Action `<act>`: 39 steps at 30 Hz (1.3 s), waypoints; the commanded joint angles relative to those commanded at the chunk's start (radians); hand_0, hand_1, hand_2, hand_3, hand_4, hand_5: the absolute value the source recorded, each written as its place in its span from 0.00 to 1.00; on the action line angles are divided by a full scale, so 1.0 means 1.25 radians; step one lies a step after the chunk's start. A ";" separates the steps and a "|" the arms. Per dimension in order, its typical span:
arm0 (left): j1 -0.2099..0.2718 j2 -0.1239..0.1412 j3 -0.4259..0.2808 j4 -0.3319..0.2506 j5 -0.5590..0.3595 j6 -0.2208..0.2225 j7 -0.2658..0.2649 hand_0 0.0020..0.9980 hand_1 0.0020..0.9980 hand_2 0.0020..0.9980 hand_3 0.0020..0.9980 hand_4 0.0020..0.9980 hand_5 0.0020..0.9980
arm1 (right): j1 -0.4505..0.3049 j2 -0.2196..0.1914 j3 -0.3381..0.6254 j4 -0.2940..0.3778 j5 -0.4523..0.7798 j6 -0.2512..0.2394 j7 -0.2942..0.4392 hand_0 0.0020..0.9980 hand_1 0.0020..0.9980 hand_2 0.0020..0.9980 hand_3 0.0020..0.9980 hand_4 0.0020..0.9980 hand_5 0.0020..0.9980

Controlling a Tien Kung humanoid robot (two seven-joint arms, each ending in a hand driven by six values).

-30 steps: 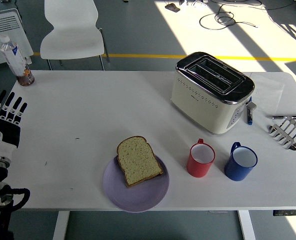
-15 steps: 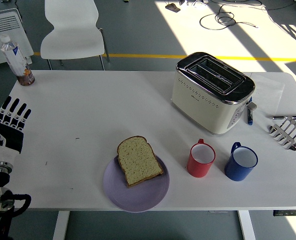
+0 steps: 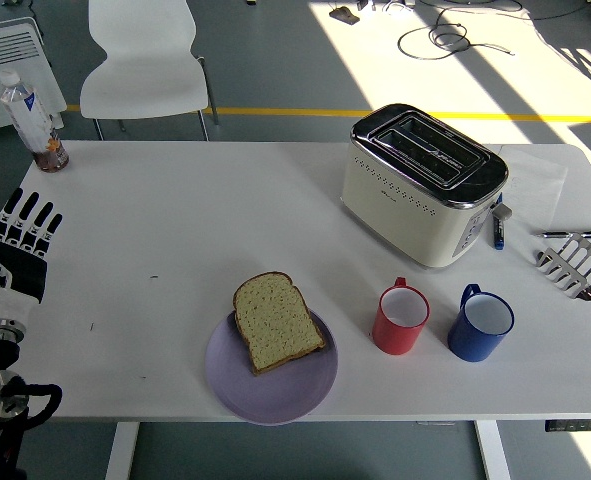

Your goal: Push plate across desktop,pick up the break from the machine,place the break in the plate

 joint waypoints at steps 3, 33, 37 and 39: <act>-0.001 0.000 -0.003 -0.001 0.001 0.000 0.000 0.80 0.81 0.83 0.80 0.47 1.00 | 0.002 0.002 -0.002 0.000 0.000 0.001 -0.001 0.79 0.77 0.78 0.78 0.50 0.65; -0.004 -0.001 0.004 0.004 0.000 0.000 -0.001 0.80 0.81 0.83 0.80 0.47 1.00 | -0.001 0.002 -0.003 -0.001 0.002 0.000 -0.002 0.79 0.76 0.78 0.77 0.50 0.65; 0.002 0.001 0.012 0.005 -0.001 0.000 -0.001 0.80 0.81 0.83 0.80 0.47 1.00 | -0.005 0.002 -0.004 -0.002 0.001 0.000 -0.002 0.79 0.76 0.78 0.77 0.50 0.65; 0.006 0.003 0.016 0.005 -0.001 0.000 -0.001 0.80 0.81 0.83 0.80 0.47 1.00 | -0.009 0.003 -0.004 -0.002 0.001 0.000 -0.002 0.79 0.76 0.77 0.77 0.50 0.65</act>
